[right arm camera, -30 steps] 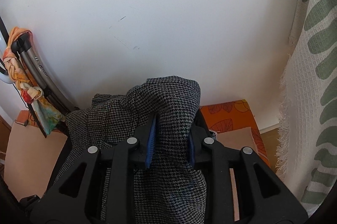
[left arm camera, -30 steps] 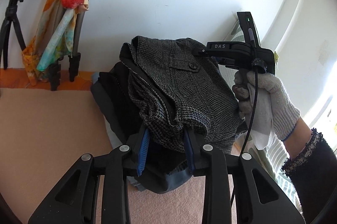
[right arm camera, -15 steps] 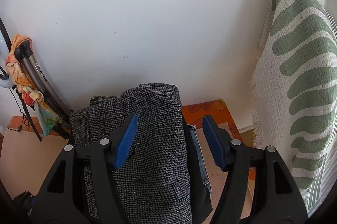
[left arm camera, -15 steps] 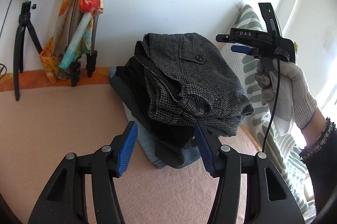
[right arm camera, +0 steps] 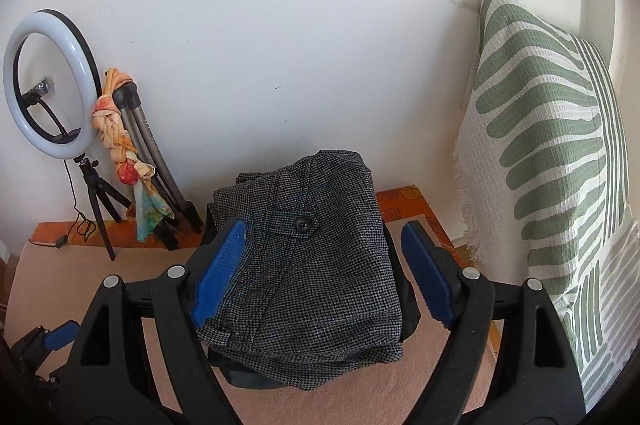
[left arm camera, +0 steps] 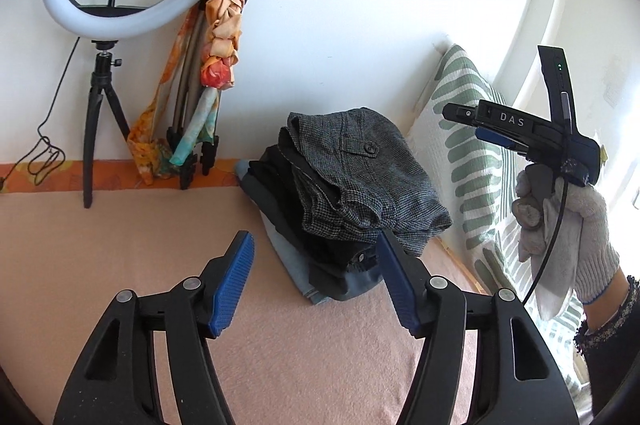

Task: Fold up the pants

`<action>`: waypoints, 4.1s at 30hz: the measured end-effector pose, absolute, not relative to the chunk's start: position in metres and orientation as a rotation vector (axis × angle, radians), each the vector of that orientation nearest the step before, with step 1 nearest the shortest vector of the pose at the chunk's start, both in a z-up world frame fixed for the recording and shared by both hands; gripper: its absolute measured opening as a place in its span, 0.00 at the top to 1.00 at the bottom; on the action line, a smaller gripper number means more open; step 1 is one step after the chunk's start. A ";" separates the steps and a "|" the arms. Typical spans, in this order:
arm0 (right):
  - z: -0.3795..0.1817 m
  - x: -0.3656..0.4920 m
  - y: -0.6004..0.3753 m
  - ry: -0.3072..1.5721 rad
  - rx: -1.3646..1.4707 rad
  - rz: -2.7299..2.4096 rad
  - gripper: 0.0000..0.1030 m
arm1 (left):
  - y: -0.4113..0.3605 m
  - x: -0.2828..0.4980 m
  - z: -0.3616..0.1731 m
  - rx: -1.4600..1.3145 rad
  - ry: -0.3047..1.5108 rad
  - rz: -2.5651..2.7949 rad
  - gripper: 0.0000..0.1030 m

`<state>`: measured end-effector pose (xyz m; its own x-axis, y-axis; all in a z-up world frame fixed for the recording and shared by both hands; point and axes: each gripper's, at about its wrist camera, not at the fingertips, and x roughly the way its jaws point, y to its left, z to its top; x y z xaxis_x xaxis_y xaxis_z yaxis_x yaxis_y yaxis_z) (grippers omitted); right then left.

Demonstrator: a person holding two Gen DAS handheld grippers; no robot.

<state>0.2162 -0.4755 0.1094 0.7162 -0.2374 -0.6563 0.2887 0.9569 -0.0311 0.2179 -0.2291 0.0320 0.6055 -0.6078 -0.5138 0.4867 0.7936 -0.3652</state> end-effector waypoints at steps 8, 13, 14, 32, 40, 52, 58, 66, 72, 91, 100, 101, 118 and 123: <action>0.119 0.161 -0.419 0.691 0.062 -0.303 0.16 | -0.192 0.189 0.048 -0.188 0.615 -0.608 0.38; 0.113 0.133 -0.390 0.667 0.068 -0.317 0.14 | -0.173 0.172 0.051 -0.142 0.611 -0.605 0.35; 0.111 0.128 -0.384 0.664 0.077 -0.317 0.13 | -0.170 0.168 0.052 -0.129 0.608 -0.603 0.35; 0.087 0.061 -0.331 0.616 0.074 -0.360 0.09 | -0.153 0.106 0.052 0.043 0.520 -0.573 0.17; 0.084 0.048 -0.324 0.575 0.052 -0.379 0.03 | -0.153 0.098 0.048 0.083 0.503 -0.522 0.13; 0.070 0.046 -0.319 0.562 0.067 -0.361 0.01 | -0.158 0.094 0.045 0.129 0.452 -0.478 0.00; 0.069 0.046 -0.319 0.555 0.066 -0.363 0.00 | -0.158 0.089 0.047 0.149 0.423 -0.471 0.00; 0.064 0.047 -0.317 0.563 0.062 -0.360 0.00 | -0.154 0.089 0.049 0.133 0.431 -0.471 0.00; 0.063 0.048 -0.318 0.564 0.064 -0.360 0.00 | -0.156 0.090 0.048 0.133 0.437 -0.485 0.00; 0.062 0.048 -0.320 0.568 0.066 -0.361 0.00 | -0.158 0.089 0.048 0.136 0.442 -0.488 0.00; 0.061 0.048 -0.320 0.569 0.066 -0.362 0.00 | -0.158 0.089 0.047 0.135 0.443 -0.489 0.00; 0.061 0.048 -0.320 0.569 0.066 -0.363 0.00 | -0.158 0.089 0.047 0.135 0.444 -0.490 0.00; 0.059 0.049 -0.320 0.573 0.063 -0.361 0.00 | -0.152 0.092 0.047 0.120 0.456 -0.481 0.00; 0.060 0.049 -0.319 0.573 0.065 -0.362 0.00 | -0.151 0.092 0.046 0.118 0.458 -0.476 0.00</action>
<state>0.0494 -0.3190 0.0596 0.7793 -0.3166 -0.5408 0.3523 0.9351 -0.0397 0.0917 -0.1506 0.0464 0.7897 -0.4151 -0.4518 0.4672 0.8842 0.0042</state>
